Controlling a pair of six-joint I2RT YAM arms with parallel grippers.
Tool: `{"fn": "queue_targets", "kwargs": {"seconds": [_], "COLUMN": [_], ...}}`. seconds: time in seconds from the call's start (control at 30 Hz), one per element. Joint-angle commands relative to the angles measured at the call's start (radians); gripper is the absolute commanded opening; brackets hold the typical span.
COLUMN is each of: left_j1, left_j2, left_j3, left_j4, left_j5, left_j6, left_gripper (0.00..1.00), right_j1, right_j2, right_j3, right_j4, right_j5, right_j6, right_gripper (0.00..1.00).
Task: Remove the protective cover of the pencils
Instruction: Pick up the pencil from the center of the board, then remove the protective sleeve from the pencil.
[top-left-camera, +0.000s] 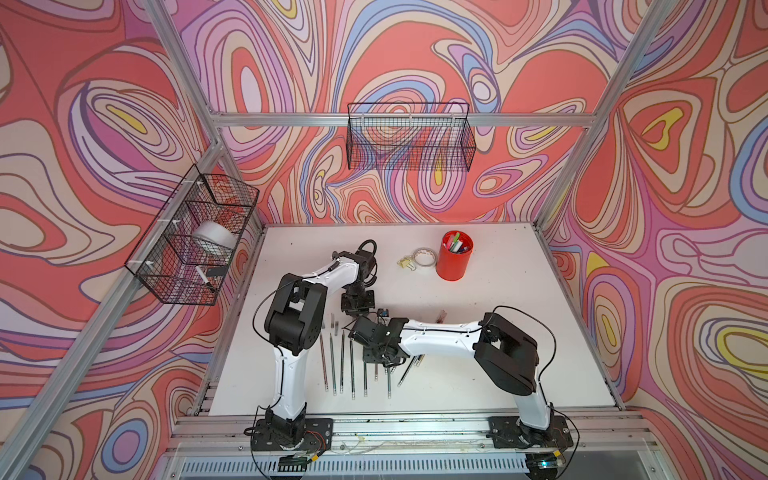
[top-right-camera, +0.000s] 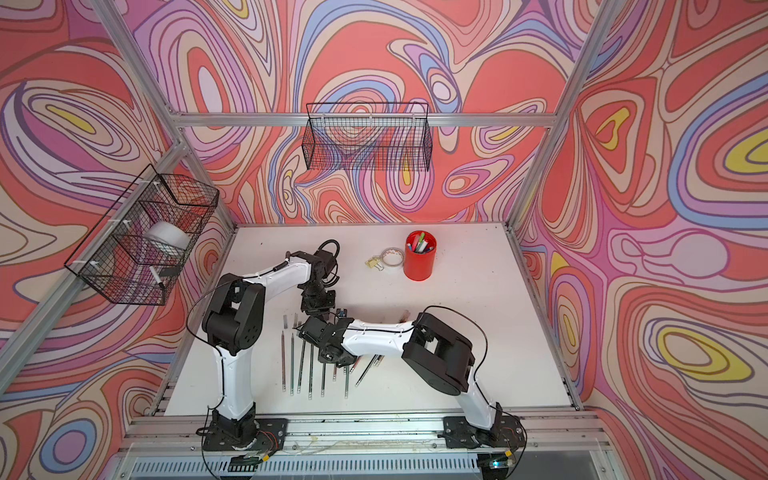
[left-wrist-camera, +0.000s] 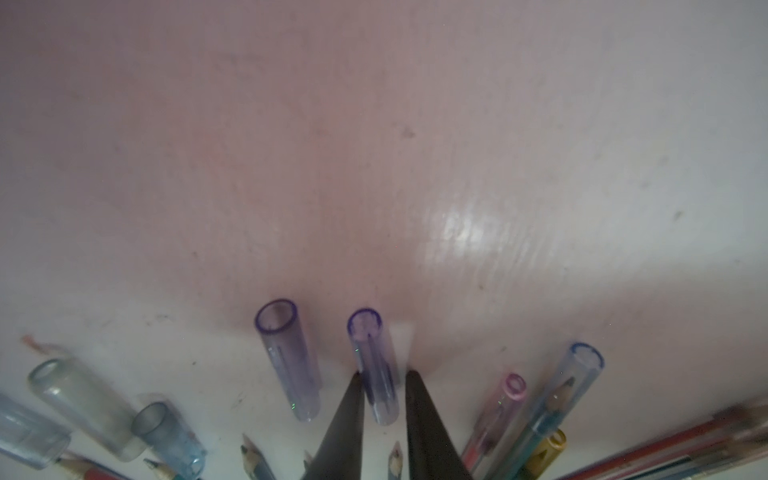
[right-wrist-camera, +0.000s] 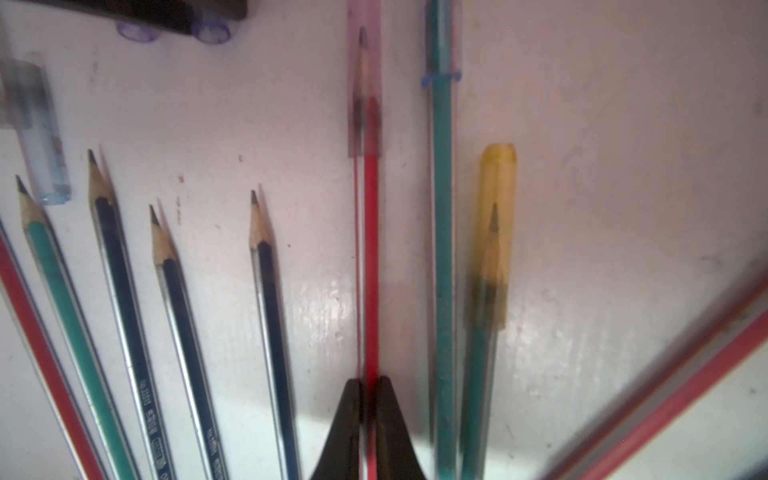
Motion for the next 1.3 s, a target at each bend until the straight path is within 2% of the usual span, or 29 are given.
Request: {"fn": "queue_targets", "kwargs": {"seconds": [0.0, 0.57, 0.87, 1.07, 1.27], "left_j1": [-0.006, -0.007, -0.007, 0.005, 0.011], "left_j2": [-0.007, -0.143, -0.242, -0.333, -0.429], "left_j3": [0.018, 0.006, -0.004, -0.046, -0.104], "left_j4": [-0.032, 0.006, 0.043, 0.113, 0.167], "left_j5": [-0.018, -0.029, -0.024, 0.032, 0.106], "left_j6": [0.003, 0.013, 0.025, 0.023, -0.006], "left_gripper": [0.28, 0.37, 0.40, 0.43, 0.49], "right_j1": [-0.005, -0.005, -0.005, -0.005, -0.005], "right_j2": [-0.043, -0.156, -0.276, -0.379, -0.419], "right_j3": [-0.028, -0.136, -0.262, -0.365, -0.403], "right_j4": [0.020, 0.145, 0.320, 0.476, 0.522], "right_j5": [-0.001, 0.001, -0.021, -0.044, -0.049], "right_j6": [-0.013, -0.059, -0.107, -0.148, -0.151], "right_gripper": [0.04, 0.03, 0.03, 0.03, 0.03]}}
